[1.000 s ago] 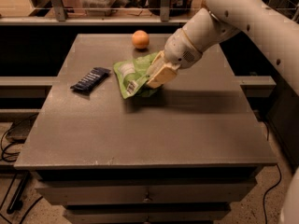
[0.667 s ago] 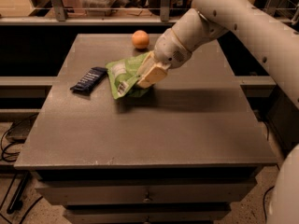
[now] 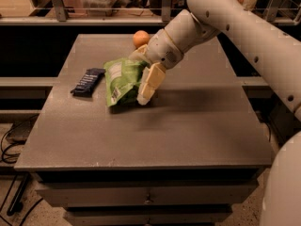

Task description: Move green rice chip bag near rxbar blueberry

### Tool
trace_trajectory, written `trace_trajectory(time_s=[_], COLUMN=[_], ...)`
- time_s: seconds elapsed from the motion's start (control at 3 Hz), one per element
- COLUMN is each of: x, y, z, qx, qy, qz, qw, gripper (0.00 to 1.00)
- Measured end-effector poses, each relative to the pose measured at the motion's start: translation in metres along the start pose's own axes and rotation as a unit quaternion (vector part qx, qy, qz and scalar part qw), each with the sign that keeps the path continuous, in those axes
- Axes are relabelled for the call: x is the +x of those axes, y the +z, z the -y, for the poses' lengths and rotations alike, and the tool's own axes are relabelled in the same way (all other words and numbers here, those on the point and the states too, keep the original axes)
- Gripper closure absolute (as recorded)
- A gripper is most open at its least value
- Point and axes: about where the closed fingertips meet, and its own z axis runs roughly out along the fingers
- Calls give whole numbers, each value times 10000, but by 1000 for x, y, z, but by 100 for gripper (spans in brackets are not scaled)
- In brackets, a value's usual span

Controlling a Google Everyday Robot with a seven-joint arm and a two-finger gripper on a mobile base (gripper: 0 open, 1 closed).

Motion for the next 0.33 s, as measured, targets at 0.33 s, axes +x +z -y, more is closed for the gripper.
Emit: trace_trajectory(time_s=[0.33], x=[0], y=[0], z=[0], qx=[-1], qy=[0], qz=[0], qw=[10000], gripper=[0])
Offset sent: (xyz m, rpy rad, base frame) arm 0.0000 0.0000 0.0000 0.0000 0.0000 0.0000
